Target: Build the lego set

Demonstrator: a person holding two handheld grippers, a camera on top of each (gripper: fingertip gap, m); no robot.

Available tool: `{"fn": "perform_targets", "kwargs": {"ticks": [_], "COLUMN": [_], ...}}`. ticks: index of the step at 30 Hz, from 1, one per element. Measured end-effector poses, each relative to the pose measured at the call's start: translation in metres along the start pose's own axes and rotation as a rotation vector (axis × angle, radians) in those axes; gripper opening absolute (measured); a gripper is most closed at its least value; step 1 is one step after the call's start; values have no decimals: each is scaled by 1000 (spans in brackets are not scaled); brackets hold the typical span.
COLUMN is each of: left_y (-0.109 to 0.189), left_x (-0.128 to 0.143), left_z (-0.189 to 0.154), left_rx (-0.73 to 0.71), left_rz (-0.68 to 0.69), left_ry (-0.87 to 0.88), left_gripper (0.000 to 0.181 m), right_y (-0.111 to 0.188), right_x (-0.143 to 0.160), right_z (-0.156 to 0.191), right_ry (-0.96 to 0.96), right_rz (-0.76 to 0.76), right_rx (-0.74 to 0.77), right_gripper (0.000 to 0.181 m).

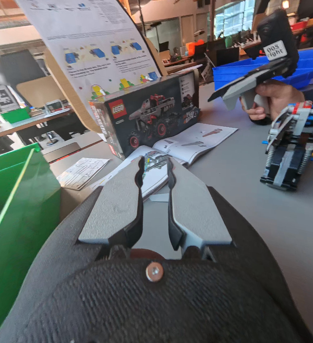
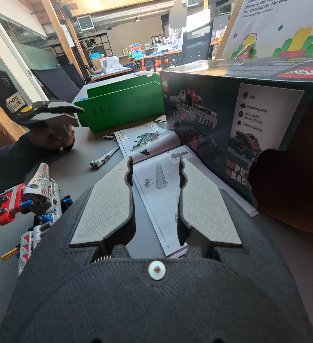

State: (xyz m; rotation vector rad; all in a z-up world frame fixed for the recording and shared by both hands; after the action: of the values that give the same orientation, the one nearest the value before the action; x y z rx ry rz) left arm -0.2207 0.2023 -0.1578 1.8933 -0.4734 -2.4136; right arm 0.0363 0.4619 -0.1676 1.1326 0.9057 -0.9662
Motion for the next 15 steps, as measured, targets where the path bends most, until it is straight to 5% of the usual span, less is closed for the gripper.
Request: {"fn": "perform_targets", "kwargs": {"ticks": [6, 9, 12, 15], "left_y": [72, 100, 108, 92], "left_x": [1, 11, 21, 32], "left_z": [33, 55, 73, 76], "left_rx": [-178, -302, -458, -432], "left_rz": [-79, 72, 179, 277], "left_ry": [249, 317, 288, 289], "left_gripper": [21, 41, 63, 62], "right_y": [9, 5, 4, 6], "right_x": [0, 1, 1, 1], "right_z": [-1, 1, 2, 2], "right_ry": [-49, -38, -46, -84], "right_rz": [-56, -28, -18, -44], "right_rx": [-46, -46, -52, -84], "right_gripper": [39, 38, 36, 35]}}
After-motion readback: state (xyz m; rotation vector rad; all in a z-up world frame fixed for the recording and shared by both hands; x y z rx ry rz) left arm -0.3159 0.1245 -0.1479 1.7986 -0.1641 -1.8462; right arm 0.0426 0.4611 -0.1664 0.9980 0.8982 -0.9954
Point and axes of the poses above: each gripper's, where its closed fingertips meet, y back along the fingers, x out of its underside, z = x × y across the jaws, the point moved 8 cm from there along y, back along the fingers, and after that the axes turned 11 degrees about z, right-handed, at the moved point
